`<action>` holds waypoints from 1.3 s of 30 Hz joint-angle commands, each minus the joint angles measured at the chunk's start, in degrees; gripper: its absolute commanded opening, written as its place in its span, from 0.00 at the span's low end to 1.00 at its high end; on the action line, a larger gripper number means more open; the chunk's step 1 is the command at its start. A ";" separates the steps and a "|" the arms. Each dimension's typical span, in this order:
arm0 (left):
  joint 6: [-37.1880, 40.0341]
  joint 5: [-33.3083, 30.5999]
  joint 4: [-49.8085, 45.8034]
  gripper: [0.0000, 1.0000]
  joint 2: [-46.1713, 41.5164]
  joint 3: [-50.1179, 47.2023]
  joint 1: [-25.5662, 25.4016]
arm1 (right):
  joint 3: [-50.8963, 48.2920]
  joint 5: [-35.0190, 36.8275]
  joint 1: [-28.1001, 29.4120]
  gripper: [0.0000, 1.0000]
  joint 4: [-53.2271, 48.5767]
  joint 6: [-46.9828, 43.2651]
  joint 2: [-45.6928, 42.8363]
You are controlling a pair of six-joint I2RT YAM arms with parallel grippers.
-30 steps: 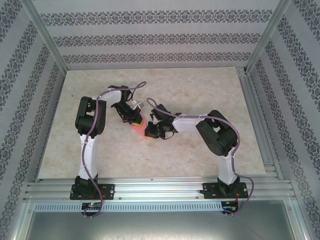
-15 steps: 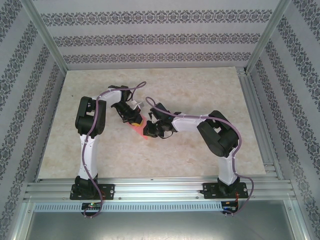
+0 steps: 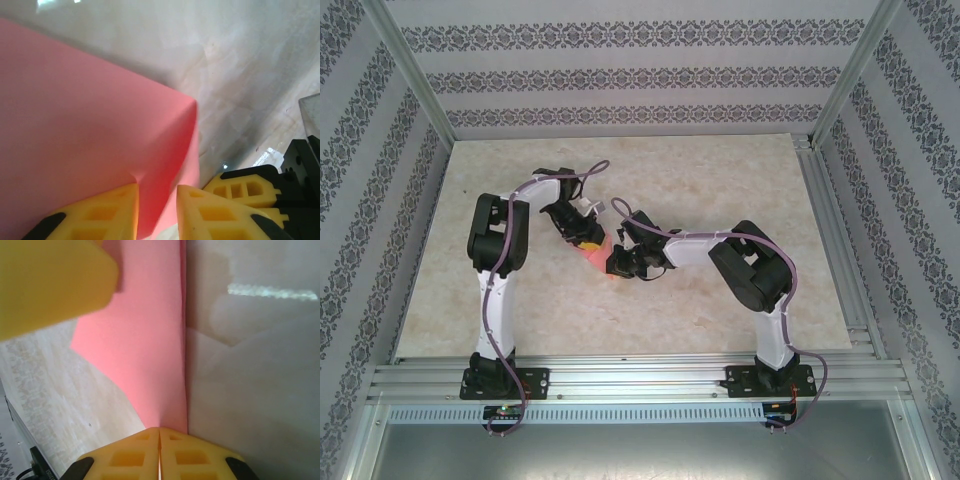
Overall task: Fold a paper plane with a square sheet of paper (pick it up from the middle)
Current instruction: Third fold the triangle at the center of the table.
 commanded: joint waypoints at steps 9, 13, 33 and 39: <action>-17.38 8.78 17.14 0.14 -16.11 -10.82 4.27 | -2.16 1.31 0.85 0.09 0.23 1.48 2.67; -23.36 12.66 25.35 0.08 -19.67 -18.89 3.99 | -2.15 1.41 0.82 0.09 0.84 1.82 2.65; -27.62 10.35 33.78 0.05 -13.70 -28.94 2.30 | -1.28 1.31 0.81 0.09 0.53 1.87 2.31; -24.80 5.65 30.21 0.04 -11.82 -28.47 2.33 | -0.36 0.49 0.67 0.09 1.00 2.05 1.26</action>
